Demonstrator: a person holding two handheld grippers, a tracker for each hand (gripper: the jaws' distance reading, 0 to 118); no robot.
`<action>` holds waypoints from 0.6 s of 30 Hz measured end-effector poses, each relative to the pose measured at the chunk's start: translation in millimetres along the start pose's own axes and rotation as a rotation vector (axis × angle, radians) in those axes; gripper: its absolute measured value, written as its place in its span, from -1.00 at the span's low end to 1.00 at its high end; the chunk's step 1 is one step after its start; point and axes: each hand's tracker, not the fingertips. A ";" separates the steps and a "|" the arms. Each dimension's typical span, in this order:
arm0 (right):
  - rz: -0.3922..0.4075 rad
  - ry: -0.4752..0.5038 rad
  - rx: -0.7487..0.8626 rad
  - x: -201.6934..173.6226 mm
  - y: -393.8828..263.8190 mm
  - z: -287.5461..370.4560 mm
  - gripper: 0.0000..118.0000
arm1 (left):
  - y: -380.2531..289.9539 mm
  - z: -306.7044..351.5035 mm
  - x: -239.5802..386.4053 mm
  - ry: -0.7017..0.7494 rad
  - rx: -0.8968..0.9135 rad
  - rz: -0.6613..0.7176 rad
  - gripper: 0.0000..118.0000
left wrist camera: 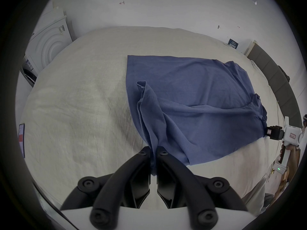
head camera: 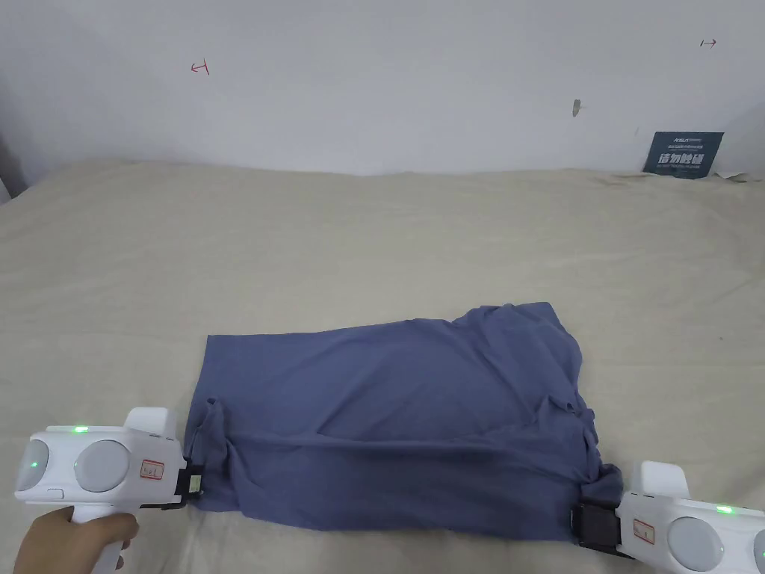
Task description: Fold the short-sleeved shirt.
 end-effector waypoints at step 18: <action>0.022 0.110 0.164 7.6 -9.8 81.2 -0.89 | -23.3 24.0 -18.0 -0.026 0.032 0.052 -0.94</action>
